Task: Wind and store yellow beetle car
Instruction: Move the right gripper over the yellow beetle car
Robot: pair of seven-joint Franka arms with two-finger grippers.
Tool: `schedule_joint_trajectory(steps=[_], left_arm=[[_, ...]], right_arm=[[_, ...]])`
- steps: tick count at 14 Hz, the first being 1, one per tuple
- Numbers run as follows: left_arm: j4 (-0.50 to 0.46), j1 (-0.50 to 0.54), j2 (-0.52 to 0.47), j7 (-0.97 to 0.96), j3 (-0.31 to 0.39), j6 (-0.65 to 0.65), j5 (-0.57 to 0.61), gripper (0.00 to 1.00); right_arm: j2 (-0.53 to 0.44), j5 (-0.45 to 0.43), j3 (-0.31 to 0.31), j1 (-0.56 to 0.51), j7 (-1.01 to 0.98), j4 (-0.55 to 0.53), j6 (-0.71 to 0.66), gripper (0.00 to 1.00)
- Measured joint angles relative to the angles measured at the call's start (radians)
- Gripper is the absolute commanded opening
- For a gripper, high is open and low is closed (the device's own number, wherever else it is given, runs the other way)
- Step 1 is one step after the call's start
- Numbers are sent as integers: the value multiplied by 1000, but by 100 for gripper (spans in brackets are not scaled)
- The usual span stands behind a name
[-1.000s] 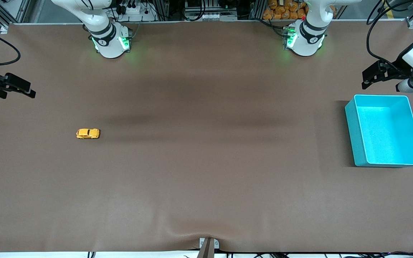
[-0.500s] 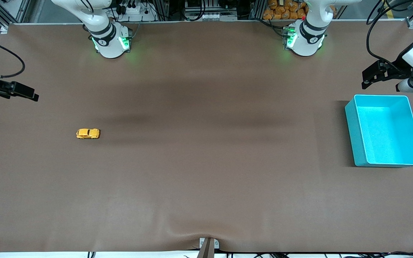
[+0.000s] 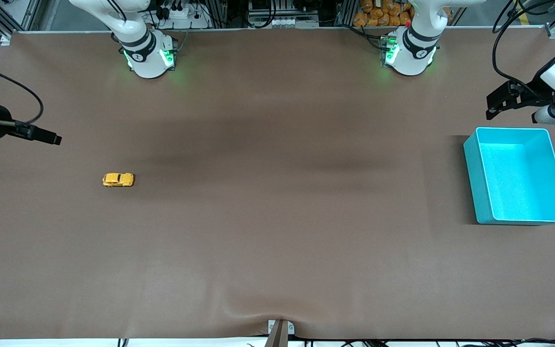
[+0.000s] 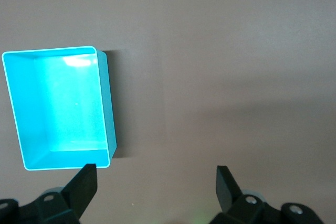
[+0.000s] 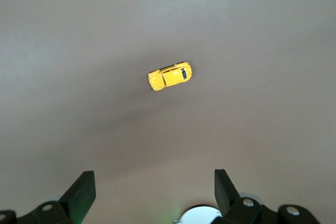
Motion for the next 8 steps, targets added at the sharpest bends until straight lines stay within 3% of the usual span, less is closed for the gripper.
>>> schedule_joint_trajectory(steps=[8], left_arm=[[0, 0, 0, 0, -1, 0, 0, 100]], right_arm=[[9, 53, 11, 20, 525, -171, 210, 100]])
